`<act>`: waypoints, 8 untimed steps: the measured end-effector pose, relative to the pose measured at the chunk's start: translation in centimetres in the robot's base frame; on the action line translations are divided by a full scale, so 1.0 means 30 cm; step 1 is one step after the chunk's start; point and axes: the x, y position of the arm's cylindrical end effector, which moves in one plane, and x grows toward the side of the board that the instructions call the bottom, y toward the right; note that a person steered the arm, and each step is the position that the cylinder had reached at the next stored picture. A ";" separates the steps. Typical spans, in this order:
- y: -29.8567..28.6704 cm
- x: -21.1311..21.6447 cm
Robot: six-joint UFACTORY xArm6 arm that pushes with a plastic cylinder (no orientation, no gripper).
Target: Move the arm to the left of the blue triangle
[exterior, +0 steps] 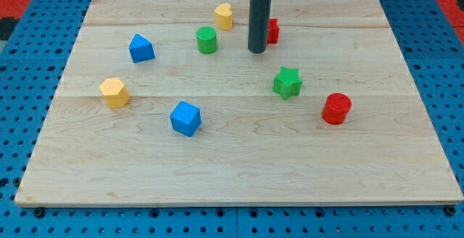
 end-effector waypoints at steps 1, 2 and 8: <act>0.000 0.256; 0.000 0.257; -0.519 -0.391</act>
